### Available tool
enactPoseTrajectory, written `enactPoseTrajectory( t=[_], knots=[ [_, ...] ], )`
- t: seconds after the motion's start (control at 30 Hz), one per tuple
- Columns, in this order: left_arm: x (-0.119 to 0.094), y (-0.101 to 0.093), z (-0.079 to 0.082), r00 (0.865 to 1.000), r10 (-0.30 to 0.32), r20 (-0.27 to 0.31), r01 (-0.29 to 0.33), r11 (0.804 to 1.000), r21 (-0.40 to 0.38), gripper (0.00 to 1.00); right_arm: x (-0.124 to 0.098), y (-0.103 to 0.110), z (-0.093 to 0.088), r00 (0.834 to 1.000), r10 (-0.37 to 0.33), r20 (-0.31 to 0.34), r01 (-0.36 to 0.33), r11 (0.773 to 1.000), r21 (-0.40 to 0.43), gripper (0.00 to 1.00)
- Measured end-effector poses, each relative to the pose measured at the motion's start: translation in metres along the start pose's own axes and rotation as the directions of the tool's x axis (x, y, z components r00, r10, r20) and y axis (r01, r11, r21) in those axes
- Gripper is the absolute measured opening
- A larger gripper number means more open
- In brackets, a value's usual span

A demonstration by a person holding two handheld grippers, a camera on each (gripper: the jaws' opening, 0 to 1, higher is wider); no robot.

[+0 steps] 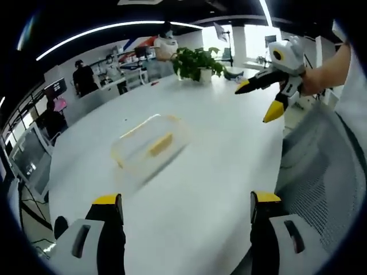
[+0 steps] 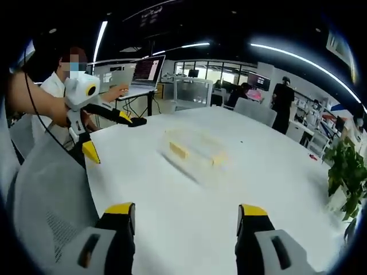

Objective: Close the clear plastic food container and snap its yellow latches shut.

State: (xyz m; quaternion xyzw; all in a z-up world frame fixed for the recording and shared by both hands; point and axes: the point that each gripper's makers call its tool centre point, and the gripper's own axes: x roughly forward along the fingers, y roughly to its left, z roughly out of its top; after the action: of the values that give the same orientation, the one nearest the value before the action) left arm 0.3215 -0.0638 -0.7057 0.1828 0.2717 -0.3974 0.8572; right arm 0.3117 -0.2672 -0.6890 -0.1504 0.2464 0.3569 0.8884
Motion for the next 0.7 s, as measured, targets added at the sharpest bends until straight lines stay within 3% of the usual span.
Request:
enactPoseTrajectory(
  t=[0.37,0.7],
  knots=[
    [-0.008,-0.013,-0.008,0.999,0.021,0.029,-0.019,0.999,-0.044,0.89,-0.015,0.007,-0.018,0.999,-0.050,0.006,0.050,0.999,0.014,0.69],
    [-0.008,-0.016,-0.013,0.998,0.048,0.048,-0.045,0.996,-0.075,0.88,-0.015,0.003,-0.020,0.998,-0.066,0.011,0.066,0.997,0.029,0.69]
  ],
)
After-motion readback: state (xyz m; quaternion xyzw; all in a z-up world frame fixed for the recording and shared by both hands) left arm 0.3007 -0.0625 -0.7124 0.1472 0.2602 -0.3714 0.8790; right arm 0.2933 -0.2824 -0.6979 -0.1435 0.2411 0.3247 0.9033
